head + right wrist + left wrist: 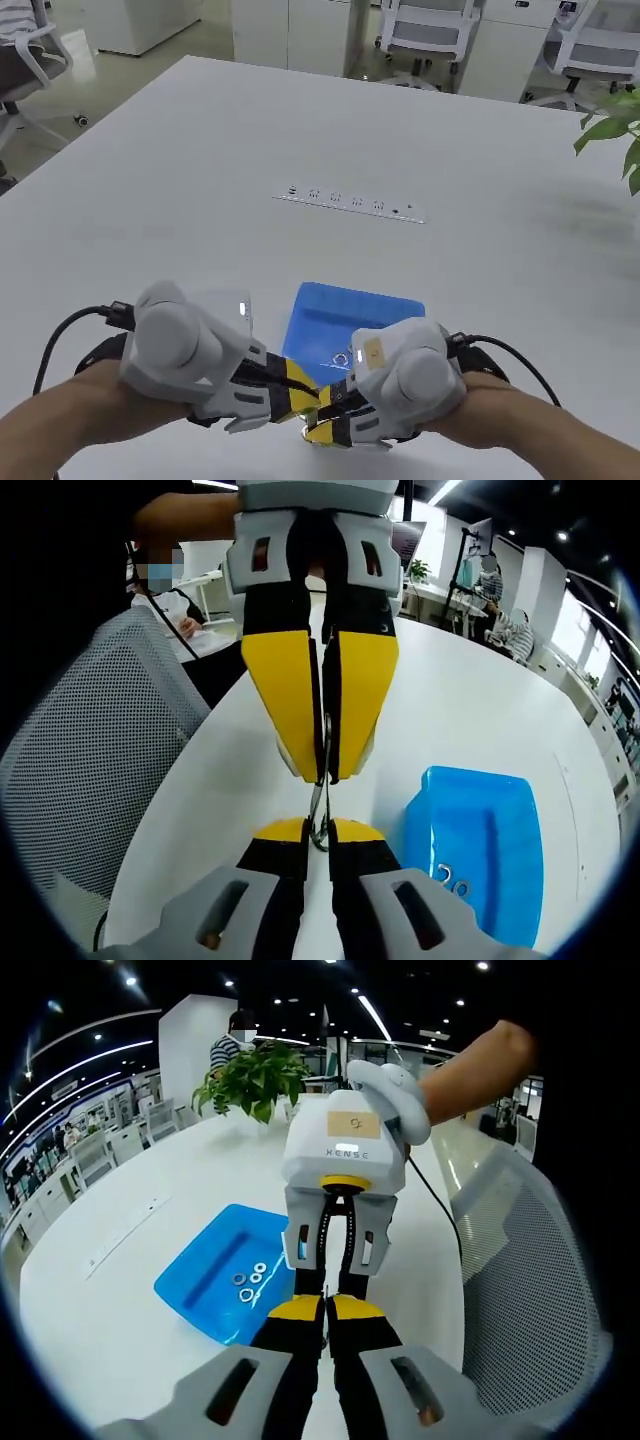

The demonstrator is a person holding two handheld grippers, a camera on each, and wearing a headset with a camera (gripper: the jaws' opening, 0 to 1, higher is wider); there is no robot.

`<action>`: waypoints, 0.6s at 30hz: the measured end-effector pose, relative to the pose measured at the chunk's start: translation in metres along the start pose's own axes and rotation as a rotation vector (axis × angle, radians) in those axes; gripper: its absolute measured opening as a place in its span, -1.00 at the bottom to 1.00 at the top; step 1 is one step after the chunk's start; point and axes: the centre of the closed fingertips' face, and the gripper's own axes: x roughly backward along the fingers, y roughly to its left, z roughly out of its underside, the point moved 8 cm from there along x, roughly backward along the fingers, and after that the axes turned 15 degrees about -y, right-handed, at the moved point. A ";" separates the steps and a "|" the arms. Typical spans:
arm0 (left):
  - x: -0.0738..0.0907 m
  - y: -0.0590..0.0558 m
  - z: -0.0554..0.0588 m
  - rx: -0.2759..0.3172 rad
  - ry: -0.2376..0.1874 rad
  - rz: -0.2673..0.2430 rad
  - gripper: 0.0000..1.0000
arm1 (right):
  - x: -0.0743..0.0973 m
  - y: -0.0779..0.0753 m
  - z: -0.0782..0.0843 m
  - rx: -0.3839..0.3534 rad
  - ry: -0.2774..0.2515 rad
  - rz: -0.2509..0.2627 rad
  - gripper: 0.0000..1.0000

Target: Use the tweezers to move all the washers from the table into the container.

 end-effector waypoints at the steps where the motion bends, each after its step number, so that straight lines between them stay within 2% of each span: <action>1: -0.001 -0.001 0.000 -0.001 0.001 0.001 -0.89 | 0.000 0.000 0.000 0.002 0.000 0.000 -0.84; 11: -0.003 -0.001 -0.001 -0.007 0.015 0.011 -0.88 | 0.001 0.000 0.000 0.010 0.001 -0.009 -0.85; 18: 0.001 0.000 0.001 0.020 0.012 -0.004 -0.72 | 0.004 0.001 0.001 0.011 0.015 -0.014 -0.85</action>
